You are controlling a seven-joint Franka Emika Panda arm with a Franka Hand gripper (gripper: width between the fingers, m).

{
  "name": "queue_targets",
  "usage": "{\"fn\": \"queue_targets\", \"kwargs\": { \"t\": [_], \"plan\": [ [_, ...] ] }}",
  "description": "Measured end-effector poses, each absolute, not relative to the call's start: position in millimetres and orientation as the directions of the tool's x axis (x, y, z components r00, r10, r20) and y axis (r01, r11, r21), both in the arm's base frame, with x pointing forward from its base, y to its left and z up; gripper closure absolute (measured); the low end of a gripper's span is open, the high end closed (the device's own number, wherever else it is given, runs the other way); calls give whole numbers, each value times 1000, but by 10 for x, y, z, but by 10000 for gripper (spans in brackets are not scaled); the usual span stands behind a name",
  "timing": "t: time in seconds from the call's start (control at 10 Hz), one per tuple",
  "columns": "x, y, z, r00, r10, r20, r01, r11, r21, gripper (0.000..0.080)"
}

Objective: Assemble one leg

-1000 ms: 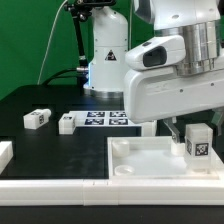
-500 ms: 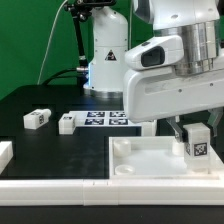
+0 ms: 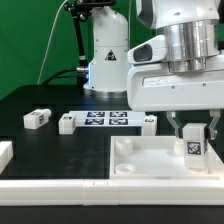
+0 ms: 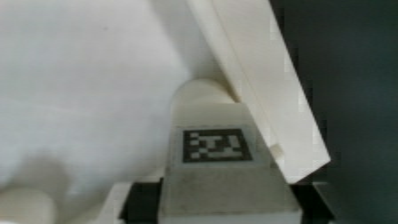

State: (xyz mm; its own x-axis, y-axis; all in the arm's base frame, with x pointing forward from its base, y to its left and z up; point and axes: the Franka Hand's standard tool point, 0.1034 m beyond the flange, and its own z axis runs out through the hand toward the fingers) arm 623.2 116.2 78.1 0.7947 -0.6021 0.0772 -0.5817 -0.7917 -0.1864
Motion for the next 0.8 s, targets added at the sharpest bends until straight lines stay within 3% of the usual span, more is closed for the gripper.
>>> {"fn": "queue_targets", "kwargs": {
  "t": [0.2,0.5,0.7,0.8],
  "plan": [
    [6266,1176,778,649,-758,63,-734,-646,-211,508],
    [6268,1172,783,491,-871,23,-848,-484,-214,508],
    [6267,1171,784,483,-875,19,-853,-476,-216,508],
    [6267,1173,785,530,-847,31,-824,-524,-215,426]
  ]
}}
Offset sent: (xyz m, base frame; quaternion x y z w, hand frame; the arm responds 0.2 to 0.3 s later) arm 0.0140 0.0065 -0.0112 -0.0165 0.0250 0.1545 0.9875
